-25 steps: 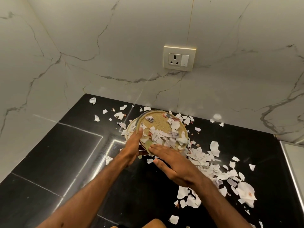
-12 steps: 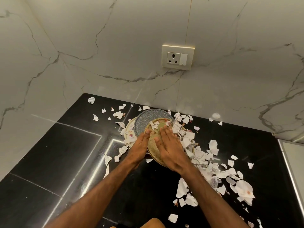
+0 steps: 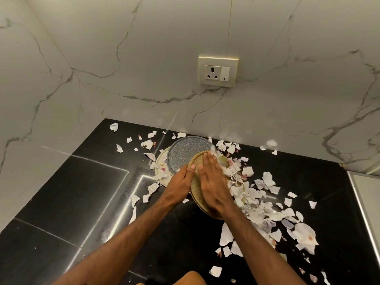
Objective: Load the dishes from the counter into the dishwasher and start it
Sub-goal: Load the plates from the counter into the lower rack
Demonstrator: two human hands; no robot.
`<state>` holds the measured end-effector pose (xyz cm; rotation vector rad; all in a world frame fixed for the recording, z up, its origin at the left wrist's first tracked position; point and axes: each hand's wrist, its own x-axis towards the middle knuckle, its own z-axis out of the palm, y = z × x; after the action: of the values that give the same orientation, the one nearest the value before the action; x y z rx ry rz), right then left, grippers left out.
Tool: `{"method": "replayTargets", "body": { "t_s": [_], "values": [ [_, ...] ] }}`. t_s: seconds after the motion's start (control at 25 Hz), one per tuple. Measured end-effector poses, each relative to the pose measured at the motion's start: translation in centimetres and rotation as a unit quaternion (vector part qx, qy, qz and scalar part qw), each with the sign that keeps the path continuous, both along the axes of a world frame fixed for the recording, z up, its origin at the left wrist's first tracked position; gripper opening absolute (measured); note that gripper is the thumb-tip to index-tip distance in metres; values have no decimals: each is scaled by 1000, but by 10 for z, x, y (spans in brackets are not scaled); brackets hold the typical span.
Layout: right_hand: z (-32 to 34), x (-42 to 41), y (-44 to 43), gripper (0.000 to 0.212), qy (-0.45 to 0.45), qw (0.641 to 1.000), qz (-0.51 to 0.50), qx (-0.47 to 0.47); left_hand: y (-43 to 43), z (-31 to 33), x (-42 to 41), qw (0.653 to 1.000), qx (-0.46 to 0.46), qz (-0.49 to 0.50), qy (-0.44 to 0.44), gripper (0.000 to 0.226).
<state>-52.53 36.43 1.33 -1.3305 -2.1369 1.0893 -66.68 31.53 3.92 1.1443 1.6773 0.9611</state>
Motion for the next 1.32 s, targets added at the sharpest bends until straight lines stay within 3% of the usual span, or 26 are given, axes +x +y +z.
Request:
{"method": "replayTargets", "body": {
  "t_s": [0.24, 0.36, 0.52, 0.68, 0.8, 0.92, 1.08, 1.2, 1.32],
  "values": [
    [-28, 23, 10, 94, -26, 983, -152, -96, -1, -1, 1, 994, 58, 64, 64, 28],
    [-34, 33, 0, 97, 4, 978, -196, -68, 1, -4, -7, 989, 73, 85, 98, 27],
    [-21, 22, -22, 69, 48, 996, -76, -9, 5, -3, -3, 986, 71, 98, 113, 26],
    [-24, 26, -46, 63, -13, 998, 51, 41, 9, -2, -6, 977, 74, 155, 123, 28],
    [-41, 45, -47, 66, -57, 997, 23, 40, 7, 2, -20, 971, 77, 189, 125, 28],
    [-51, 59, -36, 76, -70, 994, -86, 6, -1, 9, -28, 970, 87, 184, 130, 29],
    [-34, 62, -32, 66, 38, 993, -107, 32, -9, 13, -31, 976, 93, 169, 106, 32],
    [-19, 62, -32, 64, 154, 973, -166, -37, -14, 12, -32, 987, 74, 136, 32, 31],
    [-8, 75, -32, 59, 203, 947, -222, -113, -23, 13, -29, 995, 36, 90, -39, 32]
  ]
}}
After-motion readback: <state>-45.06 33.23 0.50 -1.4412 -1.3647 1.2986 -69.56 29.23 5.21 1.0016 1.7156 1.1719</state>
